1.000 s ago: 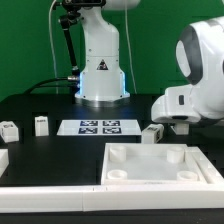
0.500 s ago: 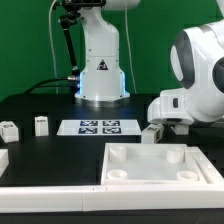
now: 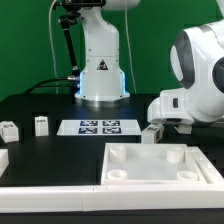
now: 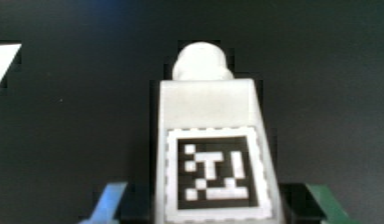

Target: Assemble square table

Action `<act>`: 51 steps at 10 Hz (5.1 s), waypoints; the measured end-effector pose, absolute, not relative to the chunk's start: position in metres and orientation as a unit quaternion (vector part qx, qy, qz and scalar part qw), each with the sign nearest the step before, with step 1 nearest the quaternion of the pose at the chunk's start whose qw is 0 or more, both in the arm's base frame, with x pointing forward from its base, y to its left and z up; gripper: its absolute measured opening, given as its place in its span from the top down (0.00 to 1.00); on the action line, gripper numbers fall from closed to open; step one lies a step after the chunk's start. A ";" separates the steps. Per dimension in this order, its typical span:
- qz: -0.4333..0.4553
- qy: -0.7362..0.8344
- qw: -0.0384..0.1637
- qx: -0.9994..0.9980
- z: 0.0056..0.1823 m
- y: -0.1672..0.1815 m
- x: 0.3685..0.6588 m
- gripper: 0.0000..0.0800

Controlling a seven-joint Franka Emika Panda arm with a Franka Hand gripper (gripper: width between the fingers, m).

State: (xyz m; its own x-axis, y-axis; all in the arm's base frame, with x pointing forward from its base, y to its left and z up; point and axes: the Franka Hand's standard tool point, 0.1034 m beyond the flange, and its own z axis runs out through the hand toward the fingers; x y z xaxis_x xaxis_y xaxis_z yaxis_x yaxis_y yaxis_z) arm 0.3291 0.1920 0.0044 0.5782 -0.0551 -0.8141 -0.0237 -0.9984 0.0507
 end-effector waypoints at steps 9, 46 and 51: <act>-0.351 -0.010 -0.021 0.936 0.091 0.144 0.405 0.64; 0.259 0.071 -0.034 0.963 0.088 0.111 0.628 0.64; 0.258 0.073 -0.034 0.963 0.074 0.115 0.620 0.64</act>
Offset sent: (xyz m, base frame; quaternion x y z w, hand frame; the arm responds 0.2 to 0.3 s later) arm 0.0661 -0.0340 0.0762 0.0220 0.0336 -0.0064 0.9992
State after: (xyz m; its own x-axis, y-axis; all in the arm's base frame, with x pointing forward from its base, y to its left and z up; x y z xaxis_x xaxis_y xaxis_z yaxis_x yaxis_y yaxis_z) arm 0.6198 0.1155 0.0739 0.8563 0.1235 0.5016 0.1583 -0.9870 -0.0272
